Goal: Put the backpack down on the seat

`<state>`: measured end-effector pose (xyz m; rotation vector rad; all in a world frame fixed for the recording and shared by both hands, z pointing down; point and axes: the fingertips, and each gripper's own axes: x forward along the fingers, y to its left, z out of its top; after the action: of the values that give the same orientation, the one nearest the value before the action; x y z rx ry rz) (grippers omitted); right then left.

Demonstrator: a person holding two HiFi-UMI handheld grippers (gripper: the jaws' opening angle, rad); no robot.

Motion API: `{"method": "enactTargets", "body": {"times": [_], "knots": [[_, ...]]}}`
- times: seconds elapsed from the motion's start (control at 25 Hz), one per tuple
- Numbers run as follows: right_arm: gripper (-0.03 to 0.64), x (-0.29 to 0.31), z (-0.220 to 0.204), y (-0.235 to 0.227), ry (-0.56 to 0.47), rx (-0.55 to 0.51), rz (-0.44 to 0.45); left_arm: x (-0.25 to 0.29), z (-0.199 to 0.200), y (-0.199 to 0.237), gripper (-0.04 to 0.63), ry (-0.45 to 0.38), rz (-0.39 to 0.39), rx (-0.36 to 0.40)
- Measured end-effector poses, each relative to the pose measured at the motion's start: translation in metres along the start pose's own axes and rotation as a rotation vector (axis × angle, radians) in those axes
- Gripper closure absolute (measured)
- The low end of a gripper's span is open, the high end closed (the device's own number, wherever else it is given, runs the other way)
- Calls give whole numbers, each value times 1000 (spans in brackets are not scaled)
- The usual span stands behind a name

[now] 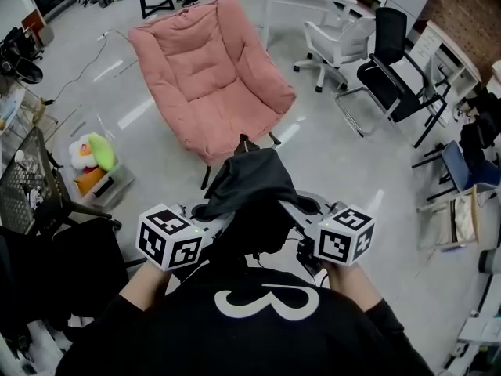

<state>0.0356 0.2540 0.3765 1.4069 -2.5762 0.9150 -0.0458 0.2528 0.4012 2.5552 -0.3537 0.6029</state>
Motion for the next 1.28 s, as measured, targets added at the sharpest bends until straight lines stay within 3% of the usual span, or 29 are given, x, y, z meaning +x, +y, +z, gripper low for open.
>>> {"method": "enactTargets", "body": {"times": [0.36,0.64,1.0,1.28], "knots": [[601,127,65,-92,54,88,-24,47,68,151,583,41,-24,-61],[601,217,119,-142,79,63,-46,68,118,255,583,15,-38,-79],[601,270,179,-173,60,12,-80,80,176,320,583,-33,-37,-46],[601,308,213,-196,75,-37,-47,88,206,360,583,-65,12,-48]]}}
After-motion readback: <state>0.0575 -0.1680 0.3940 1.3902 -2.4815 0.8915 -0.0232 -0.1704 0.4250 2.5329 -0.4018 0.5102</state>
